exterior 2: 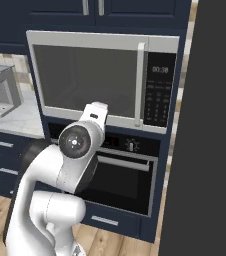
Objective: Remove the pear from the bowl and place it on the small plate. Then place the bowl with only the shrimp in the microwave, close the door, and press the start button to microwave the shrimp.
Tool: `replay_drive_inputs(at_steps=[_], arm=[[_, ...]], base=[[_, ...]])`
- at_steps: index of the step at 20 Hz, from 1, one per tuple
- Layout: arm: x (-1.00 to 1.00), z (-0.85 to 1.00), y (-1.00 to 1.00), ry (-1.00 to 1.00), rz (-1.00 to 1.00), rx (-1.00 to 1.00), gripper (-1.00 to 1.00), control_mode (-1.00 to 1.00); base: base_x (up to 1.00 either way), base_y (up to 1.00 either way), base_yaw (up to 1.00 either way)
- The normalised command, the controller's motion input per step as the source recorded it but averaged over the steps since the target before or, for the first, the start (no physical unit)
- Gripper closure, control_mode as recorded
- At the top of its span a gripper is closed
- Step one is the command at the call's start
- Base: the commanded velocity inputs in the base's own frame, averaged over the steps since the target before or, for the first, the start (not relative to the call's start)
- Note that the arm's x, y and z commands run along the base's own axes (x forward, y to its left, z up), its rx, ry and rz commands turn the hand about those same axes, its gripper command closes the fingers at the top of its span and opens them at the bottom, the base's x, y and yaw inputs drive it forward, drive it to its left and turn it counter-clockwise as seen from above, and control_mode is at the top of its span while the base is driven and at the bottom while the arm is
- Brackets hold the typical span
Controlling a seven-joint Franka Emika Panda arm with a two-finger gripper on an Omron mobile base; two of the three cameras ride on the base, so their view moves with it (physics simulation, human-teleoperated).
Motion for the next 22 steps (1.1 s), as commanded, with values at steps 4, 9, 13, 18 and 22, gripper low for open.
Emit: replay_drive_inputs(at_steps=[4, 9, 13, 18, 22], arm=[[0.00, -0.14, -0.01, -0.05, 0.15, 0.00, -1.00, -1.00], [0.01, -0.06, -0.11, -0.02, 0.09, 0.00, -1.00, -1.00], [0.08, -0.15, -0.14, 0.00, 0.03, 0.00, -1.00, -1.00], [0.16, -0.17, -0.05, 0.00, 0.00, 0.00, -1.00, -1.00], [0.11, -0.16, -0.15, 0.00, 0.00, 0.00, -1.00, -1.00]], base=[[0.00, 0.00, 0.00], [0.00, 0.00, 0.00], [0.00, 0.00, 0.00], [0.00, 0.00, 0.00], [0.00, 0.00, 0.00]])
